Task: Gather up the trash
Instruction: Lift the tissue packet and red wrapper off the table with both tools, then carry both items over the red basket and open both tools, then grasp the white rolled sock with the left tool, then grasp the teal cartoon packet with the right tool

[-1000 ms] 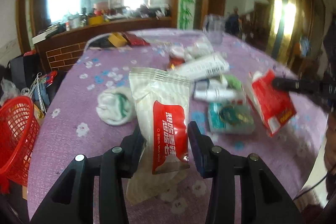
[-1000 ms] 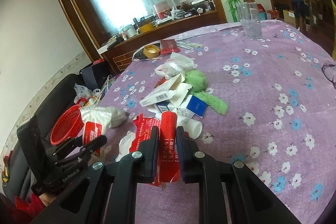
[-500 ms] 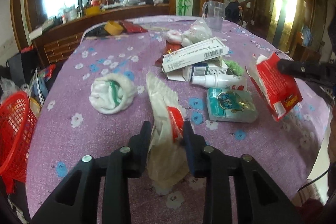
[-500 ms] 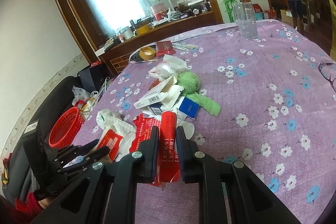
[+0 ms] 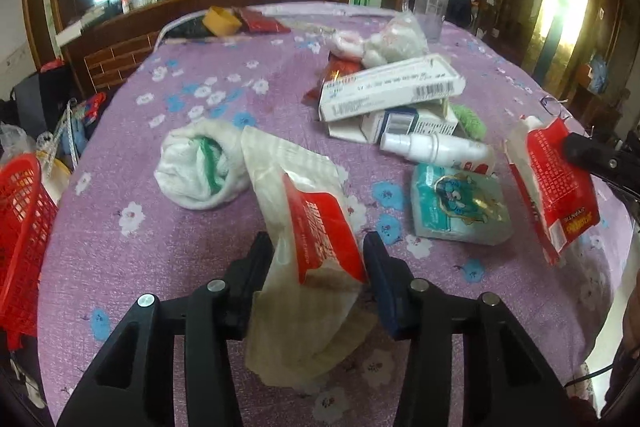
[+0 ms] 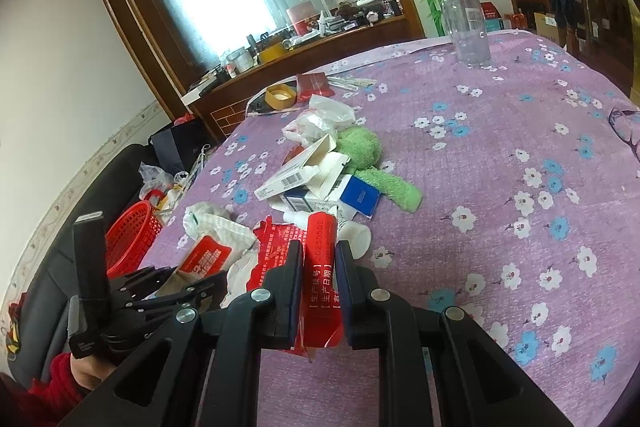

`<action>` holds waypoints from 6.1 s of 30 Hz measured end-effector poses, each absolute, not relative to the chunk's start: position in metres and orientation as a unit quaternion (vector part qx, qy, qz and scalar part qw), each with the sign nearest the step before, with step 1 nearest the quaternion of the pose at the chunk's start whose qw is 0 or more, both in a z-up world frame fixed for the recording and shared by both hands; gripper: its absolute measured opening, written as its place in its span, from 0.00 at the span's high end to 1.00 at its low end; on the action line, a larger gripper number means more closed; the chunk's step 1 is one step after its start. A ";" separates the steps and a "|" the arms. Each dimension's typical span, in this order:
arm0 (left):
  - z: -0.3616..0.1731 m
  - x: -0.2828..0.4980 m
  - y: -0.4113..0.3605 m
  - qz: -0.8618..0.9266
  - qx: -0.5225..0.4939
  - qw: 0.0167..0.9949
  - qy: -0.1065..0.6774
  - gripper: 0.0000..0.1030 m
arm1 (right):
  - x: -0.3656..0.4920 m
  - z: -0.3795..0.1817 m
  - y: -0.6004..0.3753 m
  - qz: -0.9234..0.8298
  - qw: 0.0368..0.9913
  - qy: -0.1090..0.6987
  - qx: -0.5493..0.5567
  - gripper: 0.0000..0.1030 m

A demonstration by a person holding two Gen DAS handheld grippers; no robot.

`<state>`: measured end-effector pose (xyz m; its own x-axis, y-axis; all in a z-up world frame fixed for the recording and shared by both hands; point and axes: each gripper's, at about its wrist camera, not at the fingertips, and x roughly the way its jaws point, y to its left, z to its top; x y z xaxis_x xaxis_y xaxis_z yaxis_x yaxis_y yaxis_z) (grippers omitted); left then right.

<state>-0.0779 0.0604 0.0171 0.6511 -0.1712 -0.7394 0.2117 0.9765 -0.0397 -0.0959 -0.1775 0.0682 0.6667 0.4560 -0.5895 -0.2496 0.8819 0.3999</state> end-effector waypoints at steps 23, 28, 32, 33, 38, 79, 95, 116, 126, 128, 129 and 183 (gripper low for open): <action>0.057 -0.094 0.048 -0.115 0.055 0.935 0.330 0.58 | -0.100 0.068 -0.195 0.165 0.904 0.359 0.165 0.83; 0.061 -0.095 0.051 -0.112 0.054 0.937 0.326 0.58 | -0.099 0.071 -0.195 0.164 0.905 0.358 0.163 0.83; 0.064 -0.094 0.055 -0.109 0.047 0.938 0.325 0.58 | -0.095 0.074 -0.193 0.163 0.906 0.358 0.158 0.83; 0.064 -0.094 0.057 -0.109 0.046 0.939 0.324 0.58 | -0.094 0.074 -0.192 0.164 0.904 0.360 0.159 0.83; 0.072 -0.095 0.063 -0.103 0.040 0.943 0.315 0.58 | -0.092 0.082 -0.188 0.168 0.907 0.354 0.153 0.83; 0.081 -0.130 0.362 0.147 -0.118 0.933 0.307 0.57 | -0.004 0.127 0.203 0.392 0.835 0.387 -0.014 0.82; 0.093 -0.135 0.339 0.124 -0.100 0.944 0.290 0.35 | 0.006 0.119 0.208 0.395 0.828 0.397 -0.001 0.72; 0.057 -0.038 0.153 -0.054 -0.049 0.913 0.401 0.20 | -0.023 0.086 -0.090 0.263 0.864 0.416 0.104 0.51; 0.037 -0.008 0.108 -0.051 0.004 0.908 0.416 0.20 | -0.015 0.045 -0.166 0.222 0.851 0.453 0.148 0.47; 0.033 -0.005 0.105 -0.046 0.011 0.906 0.421 0.38 | -0.012 0.037 -0.165 0.221 0.846 0.462 0.152 0.47; 0.032 -0.005 0.105 -0.041 0.014 0.906 0.421 0.39 | -0.012 0.034 -0.162 0.222 0.843 0.466 0.154 0.47; 0.047 -0.069 0.085 -0.052 -0.008 0.942 0.330 0.65 | -0.073 0.042 -0.094 0.226 0.905 0.360 0.023 0.70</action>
<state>-0.0687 0.0849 0.0467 0.7763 -0.1037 -0.6218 0.0934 0.9944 -0.0492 -0.0730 -0.0940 0.0416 0.6388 0.4256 -0.6409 -0.3922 0.8968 0.2046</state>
